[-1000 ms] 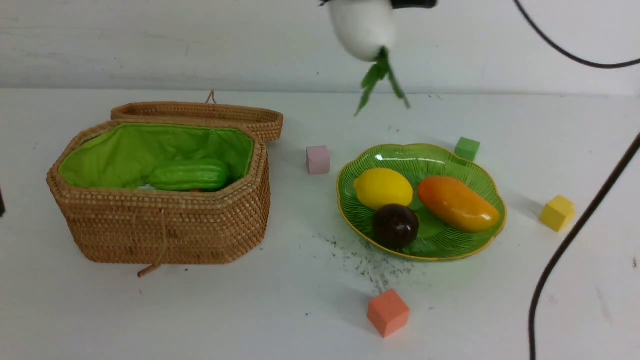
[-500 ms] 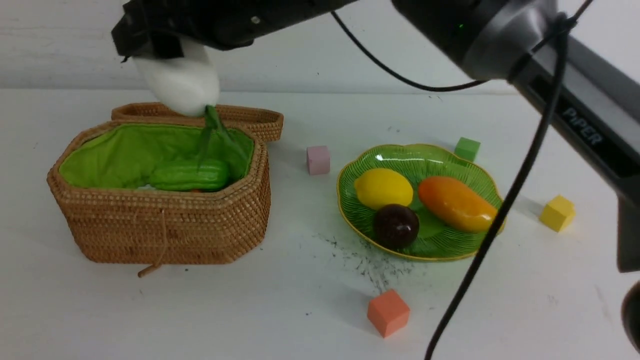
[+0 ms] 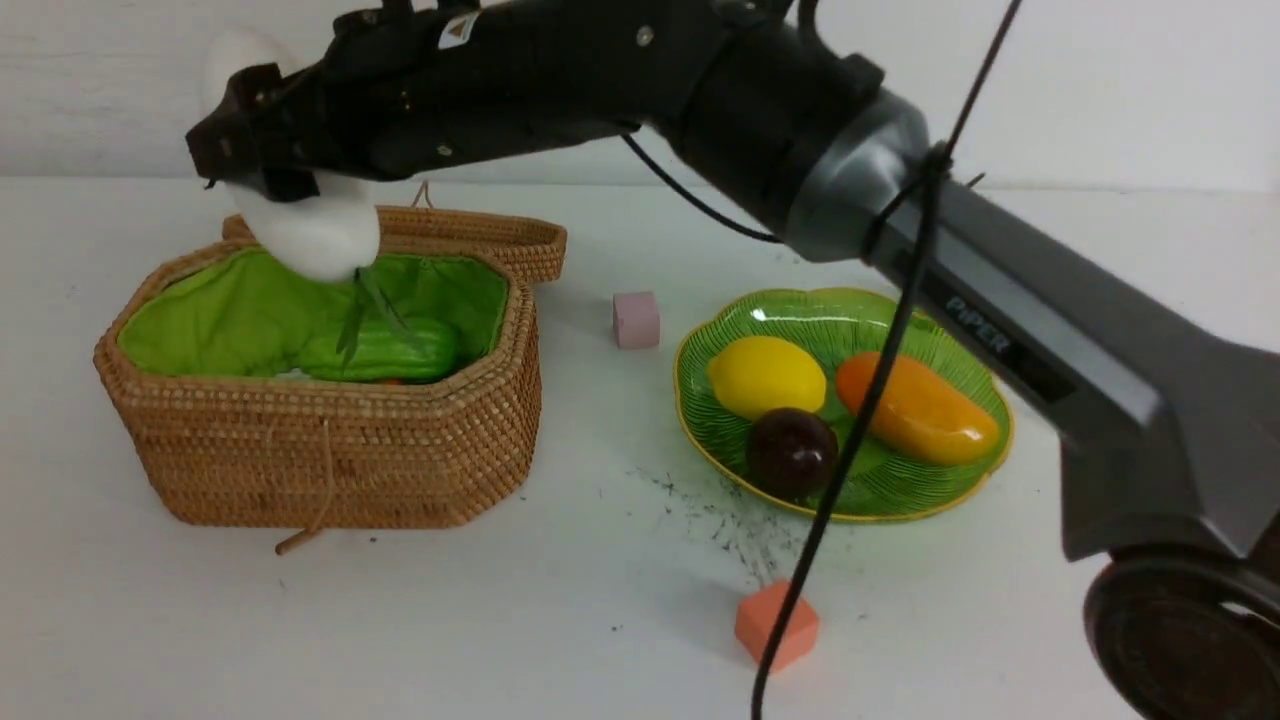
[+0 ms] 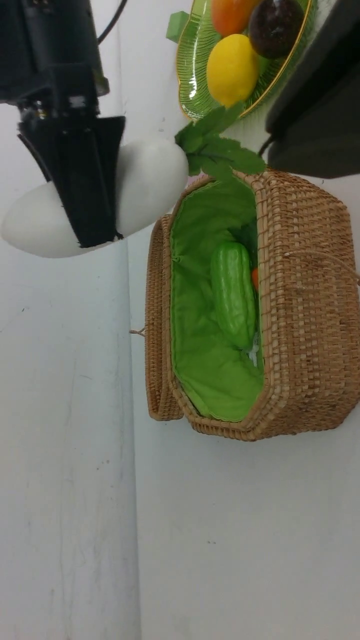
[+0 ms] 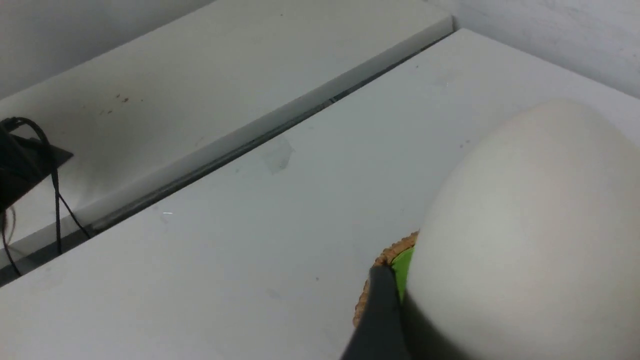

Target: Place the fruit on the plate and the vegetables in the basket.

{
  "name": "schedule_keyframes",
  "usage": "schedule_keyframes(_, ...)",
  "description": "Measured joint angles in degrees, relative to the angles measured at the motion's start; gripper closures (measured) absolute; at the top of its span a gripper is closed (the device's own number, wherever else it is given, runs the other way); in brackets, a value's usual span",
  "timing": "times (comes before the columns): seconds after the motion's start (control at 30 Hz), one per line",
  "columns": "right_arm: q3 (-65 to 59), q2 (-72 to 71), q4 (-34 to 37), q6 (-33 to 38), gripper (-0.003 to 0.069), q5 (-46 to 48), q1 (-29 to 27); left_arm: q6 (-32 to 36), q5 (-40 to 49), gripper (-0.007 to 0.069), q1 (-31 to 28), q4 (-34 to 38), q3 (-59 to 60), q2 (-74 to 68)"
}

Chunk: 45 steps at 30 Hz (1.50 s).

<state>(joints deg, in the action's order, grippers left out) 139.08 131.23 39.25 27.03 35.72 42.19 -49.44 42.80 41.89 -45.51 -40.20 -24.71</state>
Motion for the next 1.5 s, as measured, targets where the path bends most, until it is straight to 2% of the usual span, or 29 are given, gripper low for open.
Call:
schedule_keyframes(0.13,0.0,3.31,2.89,7.93,0.0119,-6.0,0.0,-0.26,0.0,0.0634,0.0,-0.1,0.0,0.0)
schedule_keyframes(0.3,0.0,6.2,3.49,12.15,0.0119,-11.27,0.0,-0.26,0.11,0.0634,0.0,-0.1,0.0,0.0)
schedule_keyframes(0.57,0.0,8.47,3.73,12.93,0.0099,-15.97,-0.13,-0.26,0.11,0.0632,0.0,-0.1,0.0,0.0)
schedule_keyframes(0.67,0.0,8.54,3.73,13.09,0.0011,-16.08,-0.24,-0.26,0.11,0.0631,0.0,-0.1,0.0,0.0)
schedule_keyframes(0.73,0.0,8.54,3.73,13.09,-0.0017,-15.93,-0.24,-0.26,0.11,0.0629,0.0,-0.1,0.0,0.0)
schedule_keyframes(0.9,0.0,8.54,3.73,13.09,0.0007,-13.41,-0.24,-0.26,0.11,0.0627,0.0,-0.05,0.0,0.0)
schedule_keyframes(1.07,-0.07,6.54,1.4,11.59,0.0106,-2.38,-0.33,-0.26,0.11,0.0627,0.0,0.07,0.0,0.0)
schedule_keyframes(1.13,-0.12,3.75,-2.57,7.16,0.0181,4.85,-0.35,-0.26,-0.06,0.0627,0.0,0.13,0.0,0.0)
schedule_keyframes(1.17,-0.12,1.91,-6.17,4.06,0.0244,10.04,-0.35,-0.26,-0.26,0.0627,0.0,0.13,0.0,0.0)
schedule_keyframes(1.2,-0.12,1.11,-6.82,2.74,0.0266,10.89,-0.35,-0.26,-0.37,0.0627,0.0,0.13,0.0,0.0)
schedule_keyframes(1.23,-0.12,-2.14,-13.43,-2.57,0.0365,18.96,-0.4,-0.26,-1.25,0.0627,0.0,0.39,0.0,0.0)
schedule_keyframes(1.33,-0.06,-7.83,-23.13,-10.52,0.0541,30.85,-0.54,0.09,-3.82,0.0627,0.0,2.54,0.0,0.0)
schedule_keyframes(1.37,-0.06,-7.83,-23.73,-10.52,0.0553,31.48,-0.54,0.19,-4.03,0.0627,0.0,2.54,0.0,0.0)
schedule_keyframes(1.4,-0.06,-10.44,-28.43,-14.01,0.0639,34.71,-0.73,1.83,-5.61,0.0627,0.0,5.38,0.0,0.0)
schedule_keyframes(1.5,-0.82,-13.63,-32.97,-17.92,0.0672,35.97,-0.82,5.18,-7.9,0.0627,0.0,9.81,0.0,0.05)
